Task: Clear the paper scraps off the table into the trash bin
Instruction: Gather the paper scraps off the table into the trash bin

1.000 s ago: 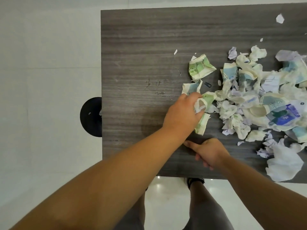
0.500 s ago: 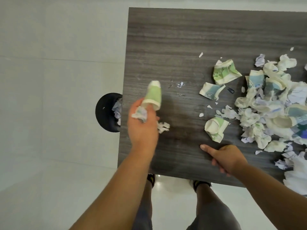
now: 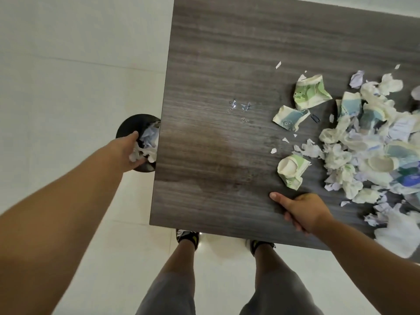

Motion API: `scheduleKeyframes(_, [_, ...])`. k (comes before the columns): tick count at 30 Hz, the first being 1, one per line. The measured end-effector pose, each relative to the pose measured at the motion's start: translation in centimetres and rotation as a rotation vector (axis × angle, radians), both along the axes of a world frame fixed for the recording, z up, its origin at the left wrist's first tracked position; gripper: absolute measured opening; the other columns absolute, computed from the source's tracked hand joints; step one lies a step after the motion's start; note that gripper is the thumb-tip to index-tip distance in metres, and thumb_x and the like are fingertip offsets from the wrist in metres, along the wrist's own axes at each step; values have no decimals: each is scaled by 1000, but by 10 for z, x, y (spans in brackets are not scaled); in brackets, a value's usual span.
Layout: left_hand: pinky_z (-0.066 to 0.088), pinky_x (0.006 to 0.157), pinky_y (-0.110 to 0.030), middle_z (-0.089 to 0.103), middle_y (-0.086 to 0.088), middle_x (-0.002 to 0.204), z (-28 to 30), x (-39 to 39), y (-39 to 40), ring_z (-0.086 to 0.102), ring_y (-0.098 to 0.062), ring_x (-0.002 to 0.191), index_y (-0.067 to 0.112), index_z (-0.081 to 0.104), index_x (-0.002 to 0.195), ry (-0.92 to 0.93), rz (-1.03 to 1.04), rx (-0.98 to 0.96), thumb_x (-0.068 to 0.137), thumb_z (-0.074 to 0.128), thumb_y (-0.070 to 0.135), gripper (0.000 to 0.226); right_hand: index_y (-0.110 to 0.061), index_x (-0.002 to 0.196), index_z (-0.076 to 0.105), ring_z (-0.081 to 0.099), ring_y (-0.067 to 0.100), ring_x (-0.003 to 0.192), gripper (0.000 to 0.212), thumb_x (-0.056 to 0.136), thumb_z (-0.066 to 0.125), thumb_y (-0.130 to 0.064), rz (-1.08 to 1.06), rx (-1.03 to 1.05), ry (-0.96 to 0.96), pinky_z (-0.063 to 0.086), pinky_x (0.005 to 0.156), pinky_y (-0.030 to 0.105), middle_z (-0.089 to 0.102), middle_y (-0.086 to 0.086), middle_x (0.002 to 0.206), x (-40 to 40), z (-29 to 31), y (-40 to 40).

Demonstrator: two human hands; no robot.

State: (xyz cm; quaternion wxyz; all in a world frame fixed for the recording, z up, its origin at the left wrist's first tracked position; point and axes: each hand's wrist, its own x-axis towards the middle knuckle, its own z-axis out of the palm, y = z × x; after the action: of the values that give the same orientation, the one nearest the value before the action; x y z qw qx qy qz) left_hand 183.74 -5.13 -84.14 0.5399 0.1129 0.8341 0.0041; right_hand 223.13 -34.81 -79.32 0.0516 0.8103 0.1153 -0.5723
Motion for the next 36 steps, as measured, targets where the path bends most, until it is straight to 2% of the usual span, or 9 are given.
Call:
scheduleKeyframes(4, [58, 89, -55, 63, -9, 130, -5, 1, 5, 65, -41, 119, 18, 54, 149, 106, -70, -2, 101, 64, 54, 60, -16, 47, 70, 50, 25, 33, 86, 51, 70, -102, -10, -1, 2, 42, 37, 23, 62, 17, 47, 0, -2, 1])
scheduleKeyframes(9, [55, 100, -39, 71, -6, 119, 41, 55, -36, 67, -27, 110, 20, 69, 124, 370, -605, 752, 95, 52, 28, 35, -18, 49, 72, 54, 23, 36, 81, 56, 72, -99, -28, -5, 39, 45, 39, 24, 62, 12, 48, -1, 4, 2])
scheduleKeyframes(12, [55, 96, -40, 61, -5, 120, 81, 138, -107, 64, -25, 102, 24, 68, 122, 107, -1015, 1033, 98, 60, 29, 25, -19, 49, 73, 55, 22, 36, 78, 54, 72, -97, -36, -13, 50, 46, 39, 24, 63, 11, 48, 0, 5, 2])
scheduleKeyframes(15, [59, 91, -38, 49, 1, 136, 102, 216, -160, 67, -22, 107, 34, 58, 142, -213, -1276, 880, 94, 72, 51, 53, -17, 50, 74, 52, 22, 33, 75, 57, 70, -92, -42, 24, 66, 43, 37, 23, 63, 12, 47, -3, 0, 5])
scheduleKeyframes(21, [58, 96, -49, 34, -5, 140, 89, 302, -186, 60, -31, 113, 35, 43, 150, -164, -1517, 519, 88, 85, 41, 75, -13, 46, 69, 49, 21, 30, 45, 73, 55, -47, -68, 19, 116, 38, 35, 21, 63, 8, 45, 1, -3, -3])
scheduleKeyframes(25, [59, 87, -48, 36, -7, 134, 84, 300, -187, 62, -32, 101, 30, 51, 134, -158, -1430, 501, 92, 74, 17, 50, -19, 50, 74, 51, 19, 33, 51, 60, 57, -67, -63, 27, 130, 42, 37, 21, 64, 9, 47, 3, 1, -2])
scheduleKeyframes(31, [63, 72, -43, 44, -5, 126, 89, 311, -145, 63, -24, 87, 25, 58, 130, -113, -1155, 1060, 89, 78, 21, 46, -20, 49, 73, 55, 20, 34, 76, 57, 68, -95, -69, 54, 103, 46, 44, 24, 66, 9, 49, 3, 1, 0])
scheduleKeyframes(34, [62, 87, -45, 41, -3, 147, 76, 332, -111, 67, -29, 110, 31, 54, 145, -59, -1199, 930, 85, 88, 42, 70, -20, 49, 73, 57, 20, 35, 77, 60, 69, -96, -57, 46, 93, 48, 45, 25, 67, 8, 50, 3, 3, 1])
scheduleKeyframes(36, [62, 88, -47, 41, 0, 144, 66, 339, -98, 65, -26, 101, 31, 55, 141, 6, -1313, 791, 86, 87, 42, 65, -21, 49, 73, 57, 20, 35, 78, 59, 68, -97, -47, 41, 85, 49, 44, 24, 68, 8, 50, 2, 4, 2])
